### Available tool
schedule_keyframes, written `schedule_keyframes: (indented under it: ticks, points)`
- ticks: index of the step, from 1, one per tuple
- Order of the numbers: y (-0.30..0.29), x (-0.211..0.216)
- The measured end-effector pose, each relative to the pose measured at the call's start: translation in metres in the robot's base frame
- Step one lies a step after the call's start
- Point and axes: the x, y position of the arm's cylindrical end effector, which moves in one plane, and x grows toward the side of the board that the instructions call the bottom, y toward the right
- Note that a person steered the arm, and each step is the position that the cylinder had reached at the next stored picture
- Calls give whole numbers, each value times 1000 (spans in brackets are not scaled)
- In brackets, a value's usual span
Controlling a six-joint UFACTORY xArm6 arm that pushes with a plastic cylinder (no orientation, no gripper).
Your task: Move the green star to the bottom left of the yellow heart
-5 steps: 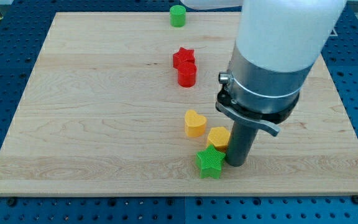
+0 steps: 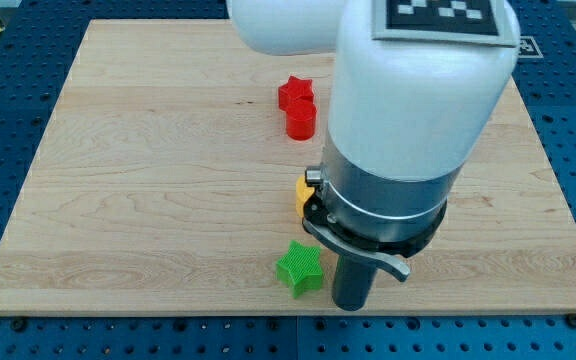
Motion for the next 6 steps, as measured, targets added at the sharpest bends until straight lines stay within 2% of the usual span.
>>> schedule_keyframes:
  ticks: [2,4,6]
  points:
    - [-75,-4]
    - [-78,-34]
    - [-74,1]
